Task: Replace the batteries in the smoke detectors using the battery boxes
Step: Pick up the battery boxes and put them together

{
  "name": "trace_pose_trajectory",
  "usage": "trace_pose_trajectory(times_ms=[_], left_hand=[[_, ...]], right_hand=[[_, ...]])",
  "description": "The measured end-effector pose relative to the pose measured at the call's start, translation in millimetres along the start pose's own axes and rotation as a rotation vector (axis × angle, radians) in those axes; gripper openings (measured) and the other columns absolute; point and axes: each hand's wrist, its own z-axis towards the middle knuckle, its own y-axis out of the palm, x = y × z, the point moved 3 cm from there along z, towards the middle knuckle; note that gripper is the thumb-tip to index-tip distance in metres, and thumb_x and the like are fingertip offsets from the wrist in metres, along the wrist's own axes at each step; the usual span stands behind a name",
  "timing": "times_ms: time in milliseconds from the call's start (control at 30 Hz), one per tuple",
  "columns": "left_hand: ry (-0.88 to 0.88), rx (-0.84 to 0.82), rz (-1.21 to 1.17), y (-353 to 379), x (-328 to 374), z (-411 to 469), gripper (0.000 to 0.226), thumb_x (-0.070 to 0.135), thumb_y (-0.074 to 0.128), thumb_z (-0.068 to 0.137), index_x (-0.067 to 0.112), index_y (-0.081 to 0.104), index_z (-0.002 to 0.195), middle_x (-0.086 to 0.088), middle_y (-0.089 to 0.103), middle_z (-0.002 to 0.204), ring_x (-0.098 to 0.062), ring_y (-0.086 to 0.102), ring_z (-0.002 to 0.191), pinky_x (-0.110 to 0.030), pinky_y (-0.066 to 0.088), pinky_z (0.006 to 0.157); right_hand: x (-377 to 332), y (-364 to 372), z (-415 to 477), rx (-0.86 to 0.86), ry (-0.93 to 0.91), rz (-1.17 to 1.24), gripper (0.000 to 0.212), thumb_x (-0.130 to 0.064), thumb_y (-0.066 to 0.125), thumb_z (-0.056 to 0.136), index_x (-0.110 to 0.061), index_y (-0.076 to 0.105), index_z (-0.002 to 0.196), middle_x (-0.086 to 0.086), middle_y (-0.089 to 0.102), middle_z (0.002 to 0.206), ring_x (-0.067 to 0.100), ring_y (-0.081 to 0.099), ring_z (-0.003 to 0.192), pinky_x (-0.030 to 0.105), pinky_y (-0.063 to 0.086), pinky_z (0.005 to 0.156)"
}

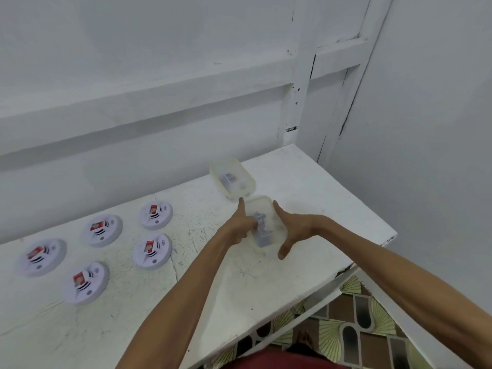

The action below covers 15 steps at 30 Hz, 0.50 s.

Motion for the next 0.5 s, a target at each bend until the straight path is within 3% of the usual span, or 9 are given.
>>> trace_pose_trajectory(times_ms=[167, 267, 367, 500], left_hand=[[-0.039, 0.061, 0.203, -18.2, 2.0, 14.6, 0.089, 0.023, 0.074, 0.086, 0.027, 0.023, 0.158, -0.008, 0.051, 0.133, -0.028, 0.057, 0.115, -0.044, 0.06, 0.094], [-0.013, 0.097, 0.252, -30.5, 3.0, 22.6, 0.075, 0.034, 0.085, 0.085, 0.019, 0.039, 0.142, -0.009, 0.057, 0.127, -0.025, 0.063, 0.11, -0.041, 0.063, 0.086], [-0.028, 0.051, 0.161, -35.3, 0.4, 26.5, 0.073, 0.03, 0.09, 0.082, 0.013, 0.047, 0.138, -0.008, 0.063, 0.126, -0.023, 0.068, 0.109, -0.038, 0.064, 0.083], [-0.059, -0.011, 0.081, -35.5, 0.3, 27.1, 0.057, 0.022, 0.087, 0.085, 0.014, 0.051, 0.13, -0.004, 0.068, 0.115, -0.016, 0.069, 0.097, -0.03, 0.061, 0.074]], right_hand=[[-1.8, 3.6, -1.2, 0.1, -0.064, -0.15, 0.15, -0.037, 0.09, 0.069, -0.013, -0.034, 0.15, 0.014, 0.035, 0.154, 0.026, 0.049, 0.124, 0.031, 0.046, 0.1], [0.3, 3.7, -0.8, 0.145, -0.078, -0.199, 0.145, -0.038, 0.088, 0.069, -0.012, -0.027, 0.153, 0.01, 0.051, 0.125, 0.02, 0.051, 0.101, 0.027, 0.046, 0.081], [3.7, 2.7, -1.1, 0.176, -0.086, -0.234, 0.142, -0.039, 0.087, 0.068, -0.013, -0.023, 0.155, 0.001, 0.048, 0.104, 0.018, 0.052, 0.089, 0.021, 0.041, 0.068], [8.1, 1.0, 0.4, 0.17, -0.076, -0.272, 0.137, -0.04, 0.084, 0.071, -0.015, -0.021, 0.156, -0.003, 0.045, 0.095, 0.012, 0.048, 0.081, 0.018, 0.037, 0.061]])
